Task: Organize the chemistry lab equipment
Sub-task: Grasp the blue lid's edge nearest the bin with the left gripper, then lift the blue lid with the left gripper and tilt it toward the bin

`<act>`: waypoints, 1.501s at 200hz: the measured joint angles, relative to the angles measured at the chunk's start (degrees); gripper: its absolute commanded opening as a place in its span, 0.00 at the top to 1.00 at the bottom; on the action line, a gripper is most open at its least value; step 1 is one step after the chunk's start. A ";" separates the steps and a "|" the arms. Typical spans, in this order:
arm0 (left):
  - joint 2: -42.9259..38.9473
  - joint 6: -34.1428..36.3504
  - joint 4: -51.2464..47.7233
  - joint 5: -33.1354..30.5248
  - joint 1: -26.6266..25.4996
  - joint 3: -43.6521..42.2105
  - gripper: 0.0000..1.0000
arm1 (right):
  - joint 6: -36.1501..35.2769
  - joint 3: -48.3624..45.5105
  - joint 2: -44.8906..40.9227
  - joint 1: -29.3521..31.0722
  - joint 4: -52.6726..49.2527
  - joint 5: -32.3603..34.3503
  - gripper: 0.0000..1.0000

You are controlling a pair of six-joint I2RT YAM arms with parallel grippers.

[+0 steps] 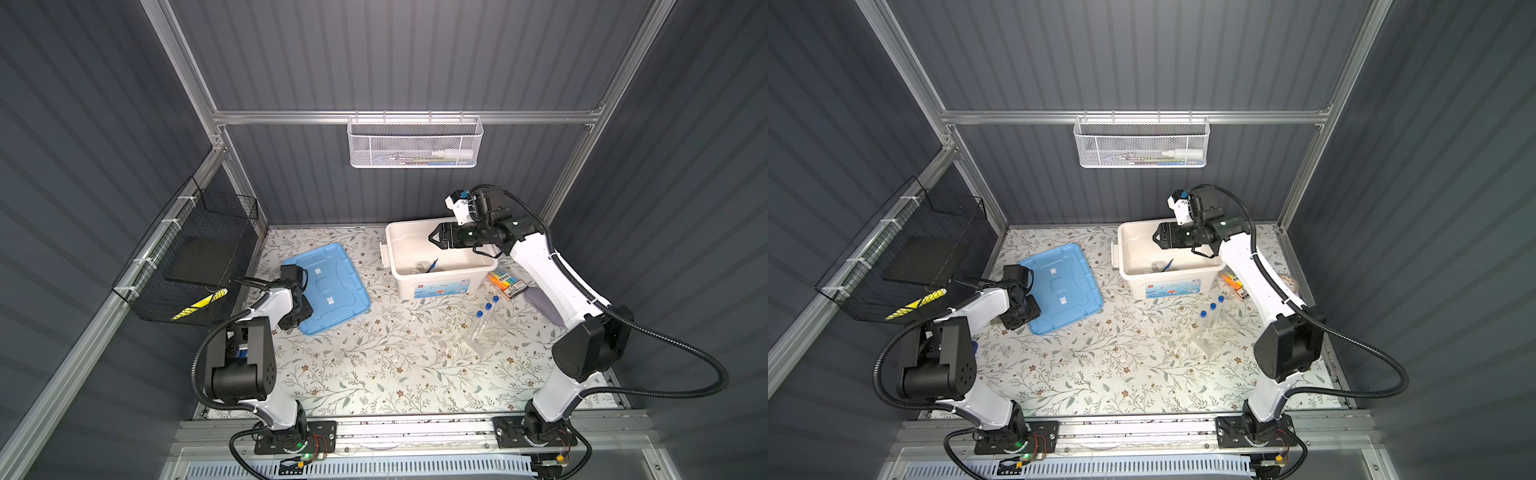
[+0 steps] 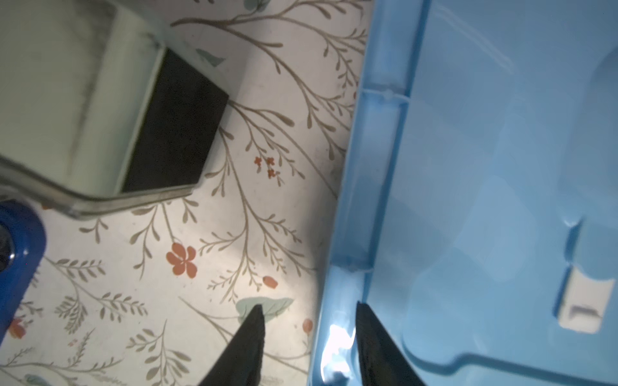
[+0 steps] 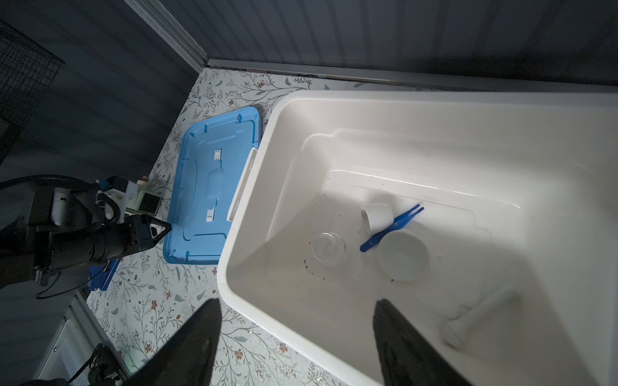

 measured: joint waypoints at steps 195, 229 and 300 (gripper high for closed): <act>6.16 5.49 7.30 6.16 3.37 2.60 0.88 | 0.00 2.80 4.24 1.18 -0.94 4.00 0.24; 4.44 6.32 10.27 9.66 3.58 0.17 0.93 | -0.02 2.80 4.24 1.22 -1.16 3.58 0.24; -4.04 6.25 11.78 15.58 3.58 -6.01 1.00 | -0.48 2.80 4.35 2.10 -1.14 -0.02 0.24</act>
